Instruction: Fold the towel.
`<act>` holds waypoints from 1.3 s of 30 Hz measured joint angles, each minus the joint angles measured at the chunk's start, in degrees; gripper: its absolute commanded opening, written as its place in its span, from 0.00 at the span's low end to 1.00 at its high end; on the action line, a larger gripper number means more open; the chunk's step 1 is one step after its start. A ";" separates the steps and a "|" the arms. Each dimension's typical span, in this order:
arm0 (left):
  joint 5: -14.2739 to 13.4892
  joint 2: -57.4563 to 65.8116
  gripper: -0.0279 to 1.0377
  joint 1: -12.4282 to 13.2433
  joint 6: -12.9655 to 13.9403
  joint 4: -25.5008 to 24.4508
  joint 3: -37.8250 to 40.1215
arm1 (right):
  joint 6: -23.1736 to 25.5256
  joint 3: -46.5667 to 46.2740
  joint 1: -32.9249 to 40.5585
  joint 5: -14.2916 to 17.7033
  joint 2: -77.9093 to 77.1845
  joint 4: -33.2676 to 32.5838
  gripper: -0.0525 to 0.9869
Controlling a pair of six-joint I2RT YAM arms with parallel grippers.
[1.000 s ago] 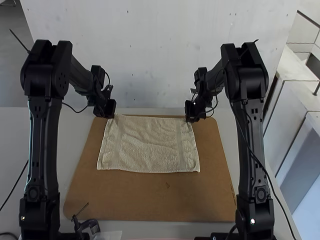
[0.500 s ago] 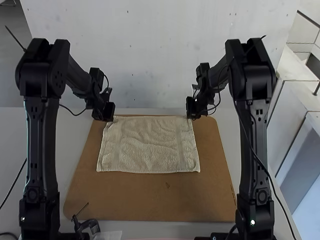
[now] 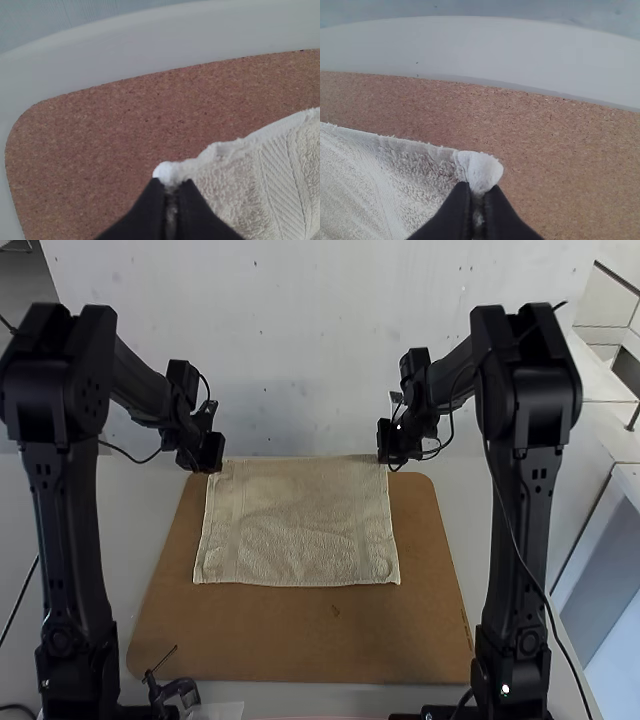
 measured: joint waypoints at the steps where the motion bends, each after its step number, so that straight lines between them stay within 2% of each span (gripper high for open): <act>1: 0.00 -0.72 0.04 0.00 0.02 0.00 -0.70 | 0.02 -0.50 -0.07 -0.07 -0.94 -0.07 0.07; 14: -0.02 -12.02 0.04 -0.94 0.02 0.07 -9.16 | 0.00 -9.22 -0.07 -0.31 -11.43 0.15 0.07; 22: -0.26 -19.85 0.04 -1.97 0.04 2.01 -16.70 | 0.00 -15.58 -0.07 -0.31 -19.32 0.37 0.07; 39: -0.26 -41.22 0.04 -2.43 -0.07 0.98 -30.51 | -0.02 -28.74 -0.04 -0.74 -40.74 -4.57 0.07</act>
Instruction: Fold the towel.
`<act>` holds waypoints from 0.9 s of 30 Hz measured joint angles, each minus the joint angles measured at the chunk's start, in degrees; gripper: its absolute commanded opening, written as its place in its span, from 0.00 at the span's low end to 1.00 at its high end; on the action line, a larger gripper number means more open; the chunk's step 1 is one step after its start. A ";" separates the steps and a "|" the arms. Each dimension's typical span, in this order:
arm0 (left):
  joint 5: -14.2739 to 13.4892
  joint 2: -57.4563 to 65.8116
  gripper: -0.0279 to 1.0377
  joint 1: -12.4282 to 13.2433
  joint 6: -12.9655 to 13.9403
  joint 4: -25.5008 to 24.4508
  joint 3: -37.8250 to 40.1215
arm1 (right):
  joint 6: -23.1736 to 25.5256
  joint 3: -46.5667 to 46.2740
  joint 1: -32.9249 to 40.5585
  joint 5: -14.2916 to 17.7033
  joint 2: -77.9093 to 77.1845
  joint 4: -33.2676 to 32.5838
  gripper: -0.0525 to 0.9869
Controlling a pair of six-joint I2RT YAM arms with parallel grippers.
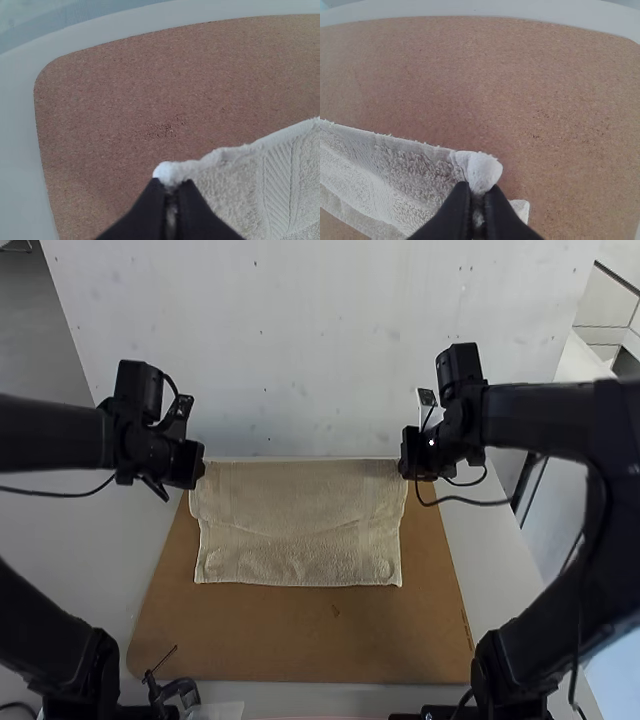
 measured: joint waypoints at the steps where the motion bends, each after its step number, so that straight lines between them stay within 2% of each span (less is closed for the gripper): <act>1: 0.00 -0.98 0.04 -0.17 -0.07 -0.02 -0.55 | -0.02 -0.42 0.00 0.02 -1.16 -0.31 0.07; 18: -0.46 -4.50 0.04 -1.33 -0.33 -0.46 -4.94 | -0.02 -7.74 0.07 0.07 -3.54 -2.03 0.07; 27: -0.90 -1.18 0.04 -1.31 -0.31 0.22 -5.16 | -0.04 -10.51 1.44 1.79 -2.73 0.76 0.07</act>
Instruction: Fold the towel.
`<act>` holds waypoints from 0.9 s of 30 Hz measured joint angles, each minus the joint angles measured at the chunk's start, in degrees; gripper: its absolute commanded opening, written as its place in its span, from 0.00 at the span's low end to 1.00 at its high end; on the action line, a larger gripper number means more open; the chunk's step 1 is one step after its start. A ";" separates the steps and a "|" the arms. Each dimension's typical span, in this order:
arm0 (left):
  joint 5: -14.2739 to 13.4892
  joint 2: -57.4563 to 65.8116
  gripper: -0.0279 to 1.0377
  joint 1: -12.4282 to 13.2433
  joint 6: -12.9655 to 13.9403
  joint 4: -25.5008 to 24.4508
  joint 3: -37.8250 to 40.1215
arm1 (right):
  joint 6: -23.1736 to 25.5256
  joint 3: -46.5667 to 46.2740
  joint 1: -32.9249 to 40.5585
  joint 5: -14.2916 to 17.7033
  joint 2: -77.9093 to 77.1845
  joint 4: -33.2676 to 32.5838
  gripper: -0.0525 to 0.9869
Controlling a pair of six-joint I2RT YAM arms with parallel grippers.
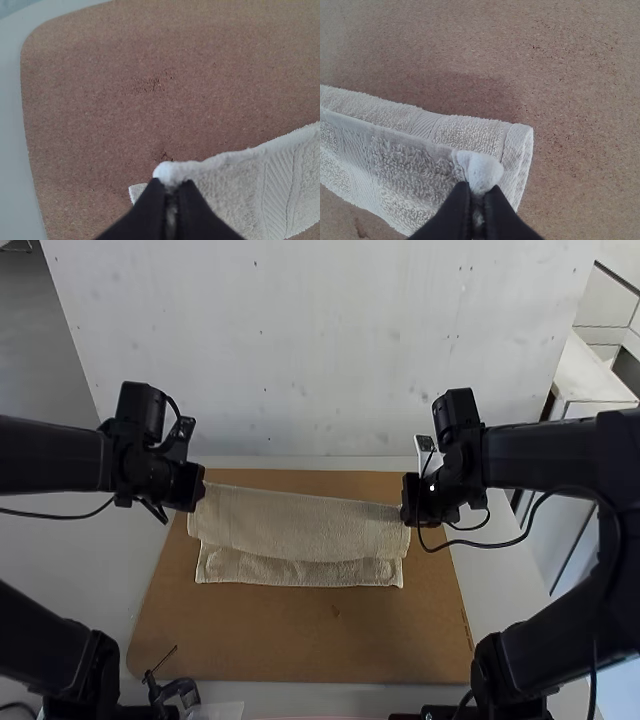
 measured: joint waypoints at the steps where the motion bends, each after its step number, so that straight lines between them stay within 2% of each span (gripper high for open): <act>1: 0.00 0.63 0.04 0.00 -0.02 0.11 -0.13 | 0.00 0.00 0.00 0.07 0.44 0.31 0.07; 14: 0.02 10.16 0.04 0.83 0.00 4.66 -0.48 | 0.00 0.00 0.00 0.24 8.39 5.46 0.07; 27: 0.07 14.88 0.04 1.29 0.00 6.29 -0.48 | 0.00 0.00 0.02 0.55 15.08 10.12 0.07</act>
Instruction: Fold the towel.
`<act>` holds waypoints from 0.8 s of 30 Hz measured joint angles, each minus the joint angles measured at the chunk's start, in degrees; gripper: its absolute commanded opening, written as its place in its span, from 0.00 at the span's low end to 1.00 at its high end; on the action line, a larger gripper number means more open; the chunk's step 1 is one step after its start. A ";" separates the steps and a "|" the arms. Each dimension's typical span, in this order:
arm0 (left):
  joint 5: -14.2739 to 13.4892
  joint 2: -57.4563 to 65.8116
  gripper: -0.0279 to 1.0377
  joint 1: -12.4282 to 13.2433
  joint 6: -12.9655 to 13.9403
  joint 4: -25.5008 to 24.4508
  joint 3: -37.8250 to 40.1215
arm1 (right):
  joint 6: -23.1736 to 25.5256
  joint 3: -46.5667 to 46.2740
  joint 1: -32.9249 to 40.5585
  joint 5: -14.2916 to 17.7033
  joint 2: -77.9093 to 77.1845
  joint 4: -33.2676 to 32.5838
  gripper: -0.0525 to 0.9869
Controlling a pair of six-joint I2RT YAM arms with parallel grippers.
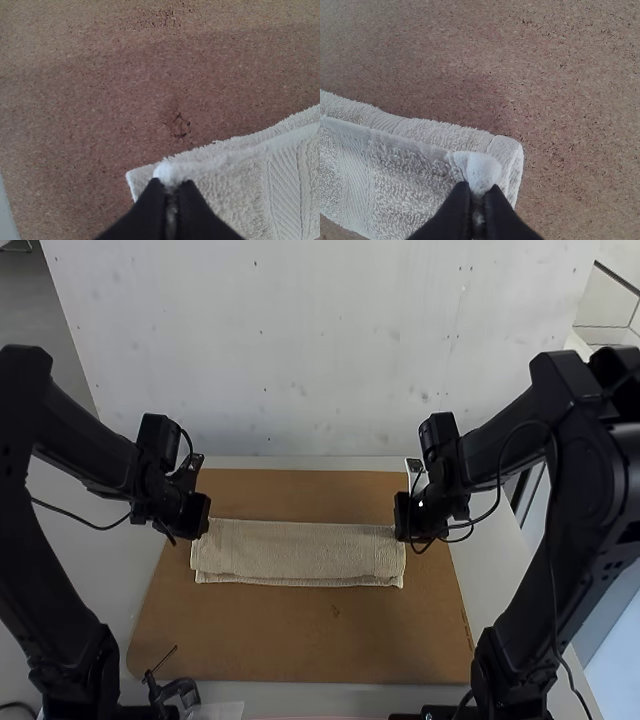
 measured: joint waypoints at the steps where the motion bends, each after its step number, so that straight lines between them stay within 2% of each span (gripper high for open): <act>1: 0.04 0.24 0.04 0.15 0.00 0.15 0.00 | 0.00 0.00 0.04 0.07 0.42 0.61 0.07; 18: 0.37 3.72 0.04 0.96 0.00 4.57 0.02 | 0.00 0.07 0.72 0.52 4.61 4.44 0.07; 24: 0.35 4.11 0.08 0.96 0.00 5.64 0.20 | 0.00 0.37 0.74 0.61 5.81 6.14 0.07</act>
